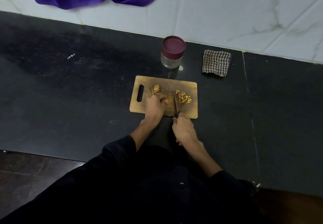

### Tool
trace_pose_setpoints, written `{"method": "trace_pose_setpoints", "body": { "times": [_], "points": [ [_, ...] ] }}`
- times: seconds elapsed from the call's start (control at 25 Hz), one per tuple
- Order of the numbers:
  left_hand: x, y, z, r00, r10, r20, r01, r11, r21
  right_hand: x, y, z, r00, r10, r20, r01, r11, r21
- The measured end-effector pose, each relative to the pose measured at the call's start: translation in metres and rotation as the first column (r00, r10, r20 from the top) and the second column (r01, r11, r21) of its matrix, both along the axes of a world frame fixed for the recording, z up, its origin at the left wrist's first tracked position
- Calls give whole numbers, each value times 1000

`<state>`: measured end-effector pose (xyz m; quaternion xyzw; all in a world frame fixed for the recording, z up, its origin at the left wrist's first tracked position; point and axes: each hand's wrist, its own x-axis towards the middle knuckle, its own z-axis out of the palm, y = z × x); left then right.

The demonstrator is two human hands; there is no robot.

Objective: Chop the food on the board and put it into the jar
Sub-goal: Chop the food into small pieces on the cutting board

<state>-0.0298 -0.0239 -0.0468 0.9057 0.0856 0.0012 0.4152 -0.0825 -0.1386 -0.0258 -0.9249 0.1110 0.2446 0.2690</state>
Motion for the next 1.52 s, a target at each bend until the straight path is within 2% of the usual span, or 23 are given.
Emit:
{"method": "trace_pose_setpoints", "body": {
  "times": [0.12, 0.24, 0.44, 0.68, 0.84, 1.0, 1.2, 1.52],
  "points": [
    [-3, 0, -2, 999, 48, 1, -48, 997, -64, 1, 1, 0, 1000, 22, -1, -22, 1000, 6],
    [-2, -2, -3, 989, 121, -84, -135, 974, -184, 1, 2, 0, 999, 50, -13, -50, 999, 0],
    [-2, -5, -5, 973, 170, -157, -207, 943, -261, 2, 3, 2, 997, 77, -18, -77, 997, 3],
    [-2, -6, -4, 985, 133, -111, -152, 969, -194, 4, 4, 3, 989, 147, 27, -146, 989, -23],
    [4, -8, -1, 980, 111, -166, -140, 975, -172, 6, 4, 3, 987, 161, 12, -160, 986, -49],
    [7, -8, -1, 979, 111, -173, -139, 978, -157, 11, 6, 7, 987, 147, -62, -150, 988, -46],
    [6, -7, 4, 988, 81, -133, -94, 991, -98, 28, 17, 21, 975, 38, -219, -43, 999, -21],
    [6, -8, -1, 979, 106, -174, -127, 985, -120, 2, 12, 3, 985, 120, -125, -129, 989, -66]
  ]
}}
